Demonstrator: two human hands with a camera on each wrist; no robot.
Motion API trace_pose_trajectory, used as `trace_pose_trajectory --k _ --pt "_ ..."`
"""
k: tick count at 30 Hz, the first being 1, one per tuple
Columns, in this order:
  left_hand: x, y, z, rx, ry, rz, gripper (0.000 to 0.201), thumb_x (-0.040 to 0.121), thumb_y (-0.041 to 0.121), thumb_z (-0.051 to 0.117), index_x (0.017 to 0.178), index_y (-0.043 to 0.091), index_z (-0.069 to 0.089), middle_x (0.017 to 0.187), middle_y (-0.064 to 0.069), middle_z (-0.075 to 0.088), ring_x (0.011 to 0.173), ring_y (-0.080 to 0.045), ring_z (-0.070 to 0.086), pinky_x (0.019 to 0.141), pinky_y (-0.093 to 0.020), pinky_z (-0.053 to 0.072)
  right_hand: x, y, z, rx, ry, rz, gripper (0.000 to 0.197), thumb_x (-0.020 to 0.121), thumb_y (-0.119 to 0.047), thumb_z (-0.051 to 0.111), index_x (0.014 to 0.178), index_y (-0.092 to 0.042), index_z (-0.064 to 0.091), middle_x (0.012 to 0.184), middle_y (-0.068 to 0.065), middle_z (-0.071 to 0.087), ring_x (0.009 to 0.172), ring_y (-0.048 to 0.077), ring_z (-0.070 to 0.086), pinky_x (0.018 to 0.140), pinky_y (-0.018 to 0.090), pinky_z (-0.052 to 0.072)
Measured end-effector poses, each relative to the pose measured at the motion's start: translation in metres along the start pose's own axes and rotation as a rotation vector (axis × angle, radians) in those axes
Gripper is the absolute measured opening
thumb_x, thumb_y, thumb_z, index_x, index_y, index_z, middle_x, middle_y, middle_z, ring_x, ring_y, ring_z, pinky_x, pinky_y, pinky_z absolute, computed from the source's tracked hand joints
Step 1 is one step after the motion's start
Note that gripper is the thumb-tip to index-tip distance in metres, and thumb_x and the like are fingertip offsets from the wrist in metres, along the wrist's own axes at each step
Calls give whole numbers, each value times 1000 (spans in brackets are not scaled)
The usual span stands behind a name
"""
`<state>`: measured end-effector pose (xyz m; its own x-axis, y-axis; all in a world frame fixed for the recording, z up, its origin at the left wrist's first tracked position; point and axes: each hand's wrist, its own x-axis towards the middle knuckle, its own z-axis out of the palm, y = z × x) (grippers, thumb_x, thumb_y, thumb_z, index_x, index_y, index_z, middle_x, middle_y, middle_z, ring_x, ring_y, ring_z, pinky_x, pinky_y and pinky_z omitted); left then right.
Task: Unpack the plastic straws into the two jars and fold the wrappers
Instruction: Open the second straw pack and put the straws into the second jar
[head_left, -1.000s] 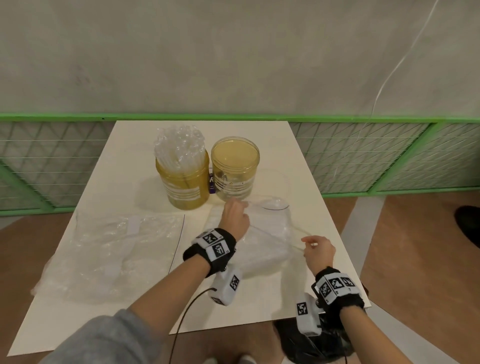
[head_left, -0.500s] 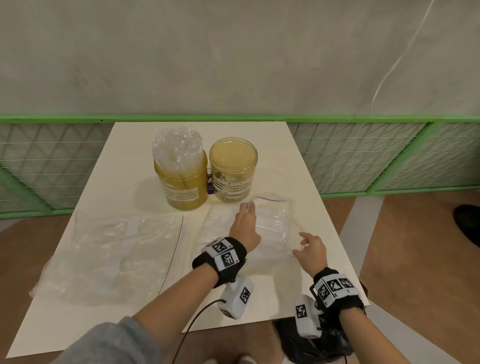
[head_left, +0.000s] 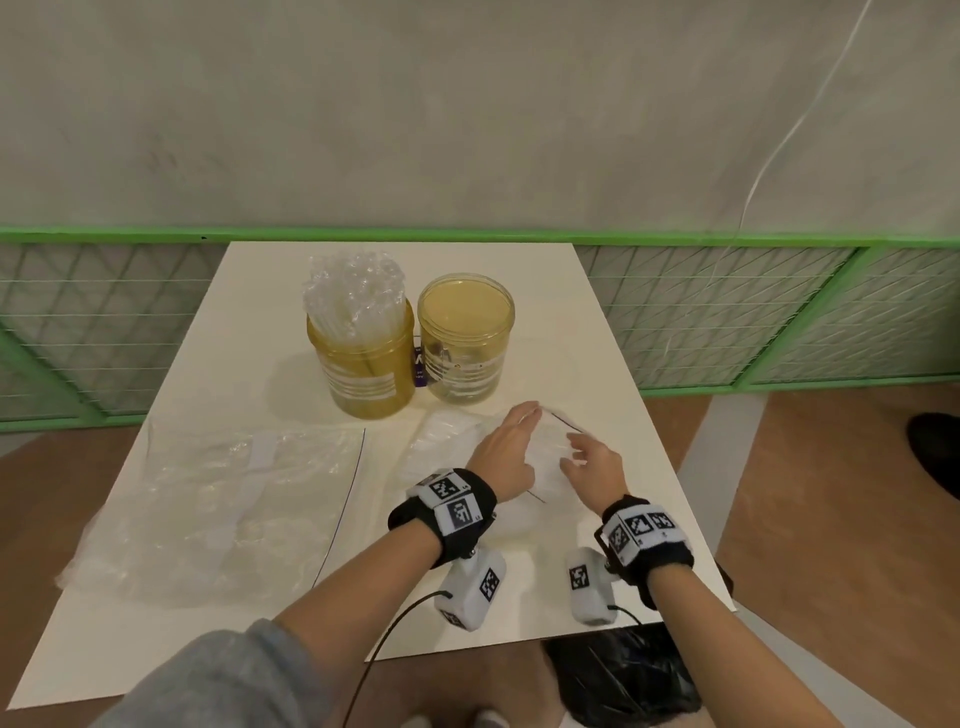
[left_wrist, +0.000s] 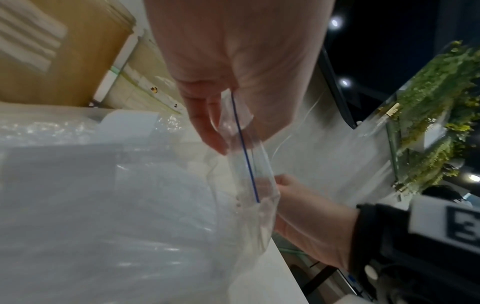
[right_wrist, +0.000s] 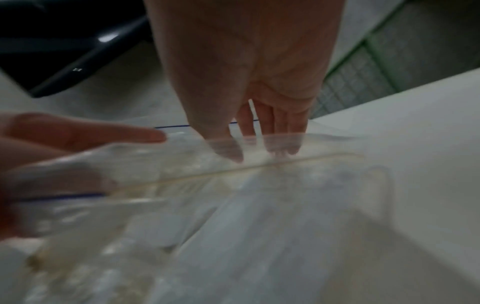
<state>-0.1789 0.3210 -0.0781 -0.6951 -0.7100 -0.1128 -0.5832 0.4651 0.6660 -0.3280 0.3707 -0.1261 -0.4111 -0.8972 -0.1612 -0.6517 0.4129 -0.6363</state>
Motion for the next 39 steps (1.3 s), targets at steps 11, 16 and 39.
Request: trace_pose_trajectory --k 11,16,39 --pt "3 -6 -11 -179 111 16 71 77 -1 58 142 5 30 150 -6 24 125 -25 44 92 -22 42 6 4 0 6 100 57 51 80 -2 64 128 0 50 123 23 53 112 35 54 97 36 41" --pt "7 -4 -3 -204 106 24 77 75 -7 52 145 8 24 151 -4 19 130 -25 39 95 -34 47 -15 -11 19 45 11 -91 9 81 0 58 77 -6 64 81 14 65 75 22 55 64 19 34" --pt "-11 -64 18 -3 -275 -416 96 83 50 59 145 39 -13 157 -5 -16 143 -36 -16 114 -56 0 56 -4 24 -755 -196 2 61 88 -57 44 134 -16 44 136 10 44 125 31 36 101 42 31"
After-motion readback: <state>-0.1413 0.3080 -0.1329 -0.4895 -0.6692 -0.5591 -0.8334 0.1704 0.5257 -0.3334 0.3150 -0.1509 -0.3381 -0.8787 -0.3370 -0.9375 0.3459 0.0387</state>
